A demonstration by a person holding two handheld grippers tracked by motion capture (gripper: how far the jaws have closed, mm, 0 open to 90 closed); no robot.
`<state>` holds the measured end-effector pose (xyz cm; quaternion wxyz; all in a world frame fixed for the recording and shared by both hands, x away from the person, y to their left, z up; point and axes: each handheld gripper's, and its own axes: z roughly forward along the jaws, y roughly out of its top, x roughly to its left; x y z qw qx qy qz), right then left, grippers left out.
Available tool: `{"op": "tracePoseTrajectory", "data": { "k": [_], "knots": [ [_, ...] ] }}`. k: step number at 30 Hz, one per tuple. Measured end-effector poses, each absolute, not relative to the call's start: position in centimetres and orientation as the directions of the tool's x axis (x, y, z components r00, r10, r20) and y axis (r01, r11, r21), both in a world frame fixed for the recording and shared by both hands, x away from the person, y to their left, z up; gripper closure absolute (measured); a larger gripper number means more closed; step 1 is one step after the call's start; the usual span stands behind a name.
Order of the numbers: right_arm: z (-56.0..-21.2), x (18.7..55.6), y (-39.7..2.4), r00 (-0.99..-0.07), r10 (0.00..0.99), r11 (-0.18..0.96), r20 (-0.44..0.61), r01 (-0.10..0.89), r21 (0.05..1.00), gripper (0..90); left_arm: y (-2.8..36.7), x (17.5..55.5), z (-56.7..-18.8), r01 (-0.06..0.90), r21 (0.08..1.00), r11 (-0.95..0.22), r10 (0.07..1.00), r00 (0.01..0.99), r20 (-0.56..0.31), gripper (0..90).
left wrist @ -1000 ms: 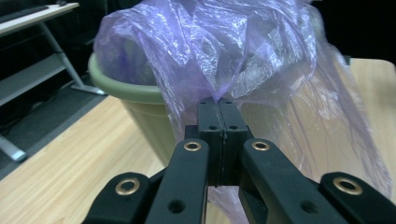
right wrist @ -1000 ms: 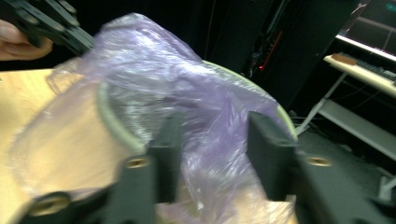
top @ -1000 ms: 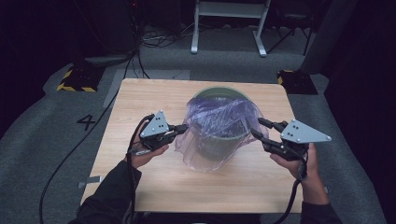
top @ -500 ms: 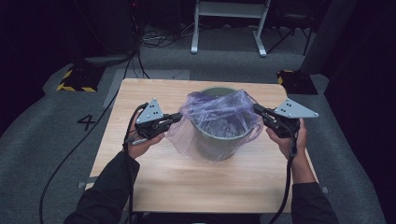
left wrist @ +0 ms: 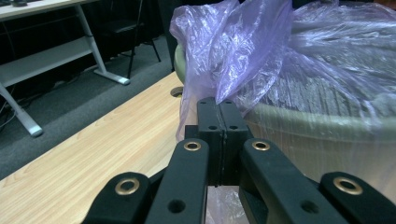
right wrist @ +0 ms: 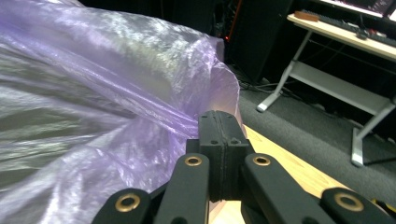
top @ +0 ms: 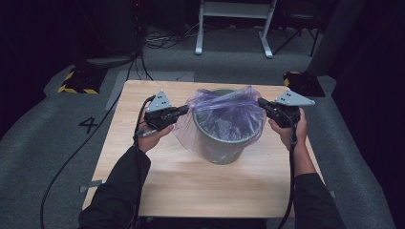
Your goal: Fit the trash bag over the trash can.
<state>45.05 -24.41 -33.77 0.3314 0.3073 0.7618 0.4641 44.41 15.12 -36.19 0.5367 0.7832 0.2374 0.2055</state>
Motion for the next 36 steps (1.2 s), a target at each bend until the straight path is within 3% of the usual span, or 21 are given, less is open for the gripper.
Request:
{"op": "tracePoseTrajectory", "data": {
  "k": [15,29,32,36],
  "knots": [
    [-35.0,47.5,-24.8,-0.574,0.801,0.349,-0.171,0.216,0.912,90.0,13.9,47.7,-37.5,0.218,0.942,-0.254,0.635,0.772,-0.007,88.7],
    [-36.5,49.8,-24.8,-0.563,0.824,0.297,-0.072,0.320,0.900,88.5,12.6,50.3,-38.7,0.307,0.919,-0.248,0.664,0.745,-0.069,87.5],
    [-37.3,50.2,-25.3,-0.579,0.816,0.258,0.000,0.363,0.895,89.2,12.5,50.8,-39.2,0.332,0.907,-0.260,0.679,0.731,-0.073,87.7],
    [-38.9,50.5,-25.8,-0.566,0.824,0.280,0.003,0.412,0.867,90.0,12.5,51.2,-40.1,0.366,0.891,-0.268,0.683,0.724,-0.093,87.5]
  ]
}}
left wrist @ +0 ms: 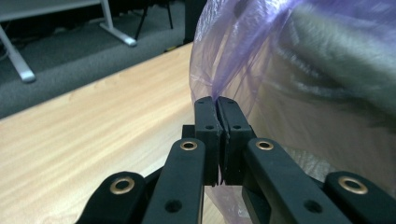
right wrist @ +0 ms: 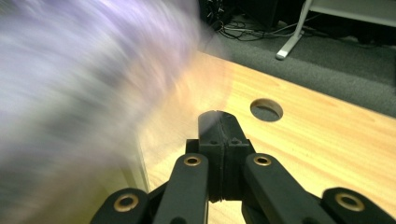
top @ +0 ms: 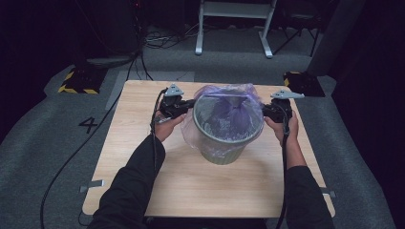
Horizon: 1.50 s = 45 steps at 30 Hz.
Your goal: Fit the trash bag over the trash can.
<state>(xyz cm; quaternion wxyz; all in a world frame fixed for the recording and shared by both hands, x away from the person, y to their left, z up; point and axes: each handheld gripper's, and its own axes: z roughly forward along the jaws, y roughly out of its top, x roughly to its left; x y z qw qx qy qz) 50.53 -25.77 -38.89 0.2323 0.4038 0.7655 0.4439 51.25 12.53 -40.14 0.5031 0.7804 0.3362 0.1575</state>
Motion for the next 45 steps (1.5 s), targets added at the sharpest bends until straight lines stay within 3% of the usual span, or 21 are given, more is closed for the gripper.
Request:
{"op": "tracePoseTrajectory", "data": {
  "k": [3,7,12,17,19,22,27,31,34,39,41,45],
  "knots": [
    [-39.6,50.4,-26.3,-0.566,0.823,0.239,0.048,0.420,0.875,90.0,12.6,51.3,-40.7,0.376,0.888,-0.263,0.689,0.718,-0.100,85.7],
    [-39.3,49.6,-27.3,-0.559,0.828,0.219,0.042,0.392,0.893,82.2,13.6,51.0,-40.3,0.366,0.905,-0.216,0.696,0.708,-0.120,76.4],
    [-37.0,47.6,-28.7,-0.568,0.822,0.183,0.023,0.302,0.936,62.9,15.0,49.9,-39.3,0.324,0.926,-0.193,0.706,0.702,-0.099,63.5],
    [-34.6,45.9,-29.6,-0.609,0.792,0.169,0.023,0.256,0.952,45.0,16.5,48.5,-38.6,0.270,0.937,-0.220,0.738,0.674,-0.021,42.2],
    [-33.6,45.2,-29.4,-0.622,0.783,0.167,0.011,0.227,0.960,39.5,17.2,48.1,-38.4,0.259,0.943,-0.207,0.727,0.686,-0.029,34.0],
    [-32.4,44.4,-28.8,-0.665,0.747,0.173,0.001,0.196,0.965,32.5,18.0,48.0,-38.0,0.243,0.955,-0.170,0.709,0.703,-0.053,28.8],
    [-31.4,43.9,-26.8,-0.721,0.692,0.225,-0.040,0.162,0.961,23.1,17.2,47.8,-37.3,0.219,0.954,-0.205,0.679,0.734,-0.022,23.6],
    [-31.2,44.3,-25.3,-0.731,0.677,0.309,-0.091,0.169,0.936,21.7,16.3,47.9,-36.5,0.204,0.950,-0.237,0.658,0.753,0.002,22.7],
    [-31.3,45.1,-24.7,-0.716,0.690,0.355,-0.107,0.206,0.912,25.9,15.7,48.1,-36.2,0.195,0.943,-0.272,0.667,0.744,0.039,26.6],
    [-31.5,46.2,-24.6,-0.718,0.692,0.350,-0.076,0.241,0.905,53.2,15.1,48.8,-36.1,0.218,0.933,-0.287,0.634,0.774,0.014,35.2],
    [-31.6,46.5,-24.4,-0.706,0.704,0.361,-0.084,0.253,0.898,68.0,14.8,48.9,-36.2,0.213,0.930,-0.300,0.632,0.774,0.027,43.5],
    [-31.8,46.5,-24.0,-0.707,0.697,0.383,-0.120,0.226,0.896,84.6,14.2,49.3,-36.7,0.220,0.919,-0.328,0.625,0.780,0.036,57.3]
  ]
}}
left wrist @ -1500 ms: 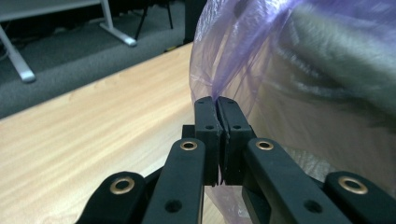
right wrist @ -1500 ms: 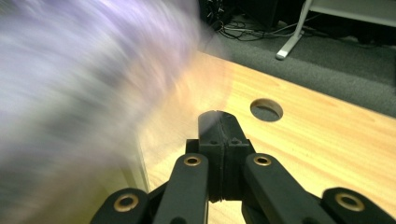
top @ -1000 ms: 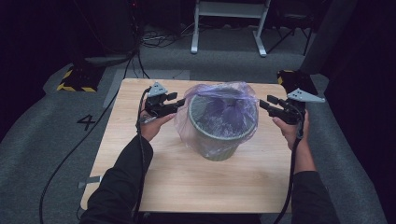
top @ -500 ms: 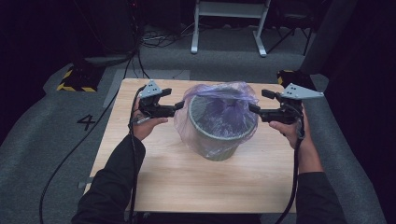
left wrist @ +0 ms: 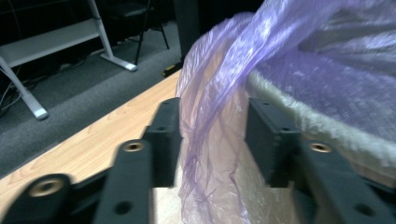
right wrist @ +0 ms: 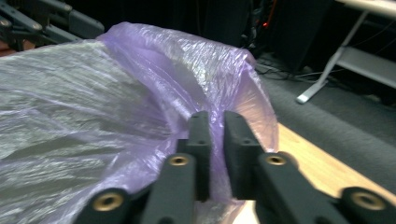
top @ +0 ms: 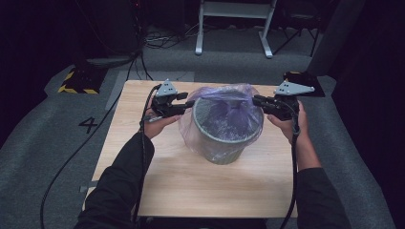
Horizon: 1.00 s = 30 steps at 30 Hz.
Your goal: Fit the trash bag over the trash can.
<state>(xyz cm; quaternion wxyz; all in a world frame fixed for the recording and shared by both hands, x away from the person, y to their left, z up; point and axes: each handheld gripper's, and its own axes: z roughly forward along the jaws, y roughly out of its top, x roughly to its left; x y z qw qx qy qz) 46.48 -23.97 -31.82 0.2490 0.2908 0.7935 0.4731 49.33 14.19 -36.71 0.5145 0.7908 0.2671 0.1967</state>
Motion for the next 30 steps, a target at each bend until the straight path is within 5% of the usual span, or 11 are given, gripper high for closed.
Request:
{"op": "tracePoseTrajectory", "data": {
  "k": [8,15,25,30],
  "knots": [
    [-32.0,47.4,-24.5,-0.624,0.764,0.353,-0.162,0.193,0.915,90.0,13.2,50.1,-37.2,0.232,0.908,-0.348,0.627,0.778,0.041,84.8],
    [-32.7,49.1,-25.1,-0.555,0.819,0.319,-0.147,0.226,0.921,90.0,12.0,50.8,-37.2,0.233,0.912,-0.338,0.617,0.786,0.027,88.8],
    [-34.9,50.0,-26.4,-0.509,0.849,0.324,-0.139,0.295,0.899,90.0,12.1,50.6,-37.6,0.266,0.898,-0.350,0.667,0.744,0.040,82.3],
    [-35.6,50.0,-27.4,-0.501,0.859,0.292,-0.107,0.307,0.906,90.0,13.3,49.9,-38.1,0.276,0.910,-0.309,0.685,0.729,0.012,59.3]
  ]
}}
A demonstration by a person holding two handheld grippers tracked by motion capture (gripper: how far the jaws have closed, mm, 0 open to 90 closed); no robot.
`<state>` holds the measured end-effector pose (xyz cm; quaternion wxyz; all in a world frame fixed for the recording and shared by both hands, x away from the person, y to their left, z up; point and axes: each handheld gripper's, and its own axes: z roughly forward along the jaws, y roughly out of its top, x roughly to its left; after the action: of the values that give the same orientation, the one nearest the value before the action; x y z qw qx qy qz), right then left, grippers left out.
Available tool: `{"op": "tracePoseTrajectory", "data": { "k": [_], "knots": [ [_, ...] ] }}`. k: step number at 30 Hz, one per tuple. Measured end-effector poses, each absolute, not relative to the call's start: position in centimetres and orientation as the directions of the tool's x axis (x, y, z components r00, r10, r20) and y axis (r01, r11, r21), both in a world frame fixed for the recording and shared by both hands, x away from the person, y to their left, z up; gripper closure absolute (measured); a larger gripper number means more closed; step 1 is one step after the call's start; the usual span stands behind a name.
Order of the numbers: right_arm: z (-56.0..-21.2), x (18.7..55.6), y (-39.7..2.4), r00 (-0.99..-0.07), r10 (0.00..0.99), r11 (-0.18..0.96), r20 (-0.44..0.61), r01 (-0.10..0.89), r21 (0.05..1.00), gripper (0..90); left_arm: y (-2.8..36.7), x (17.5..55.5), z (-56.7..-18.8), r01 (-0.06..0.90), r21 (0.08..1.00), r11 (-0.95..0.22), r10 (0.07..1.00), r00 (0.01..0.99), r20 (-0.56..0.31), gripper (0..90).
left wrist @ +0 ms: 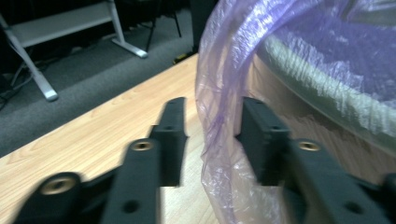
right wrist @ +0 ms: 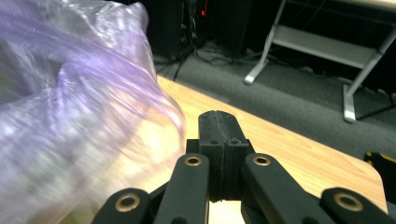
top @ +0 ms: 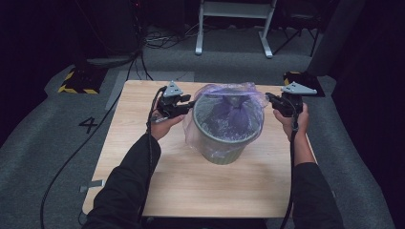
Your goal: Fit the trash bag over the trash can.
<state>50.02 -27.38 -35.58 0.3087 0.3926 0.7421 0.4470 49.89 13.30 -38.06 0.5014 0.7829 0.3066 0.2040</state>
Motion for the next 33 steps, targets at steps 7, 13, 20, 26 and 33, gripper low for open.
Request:
{"op": "tracePoseTrajectory", "data": {
  "k": [7,13,20,26,33],
  "knots": [
    [-33.8,47.7,-28.6,-0.506,0.858,0.240,-0.086,0.247,0.939,69.4,16.2,47.2,-37.6,0.232,0.925,-0.300,0.676,0.736,0.035,38.2],
    [-32.3,44.7,-29.1,-0.571,0.819,0.217,-0.064,0.205,0.955,49.3,17.5,43.9,-38.5,0.219,0.923,-0.316,0.620,0.784,0.027,24.1],
    [-31.4,42.4,-27.5,-0.642,0.764,0.258,-0.066,0.211,0.943,33.1,16.0,39.8,-40.4,0.182,0.917,-0.354,0.552,0.833,0.047,15.4],
    [-31.6,42.3,-25.8,-0.680,0.730,0.312,-0.072,0.238,0.920,30.5,13.4,38.0,-42.0,0.173,0.898,-0.404,0.481,0.876,0.047,16.4],
    [-31.8,42.7,-24.3,-0.681,0.730,0.326,-0.063,0.267,0.907,32.7,10.7,38.4,-43.3,0.154,0.862,-0.484,0.424,0.903,0.076,32.8]
  ]
}}
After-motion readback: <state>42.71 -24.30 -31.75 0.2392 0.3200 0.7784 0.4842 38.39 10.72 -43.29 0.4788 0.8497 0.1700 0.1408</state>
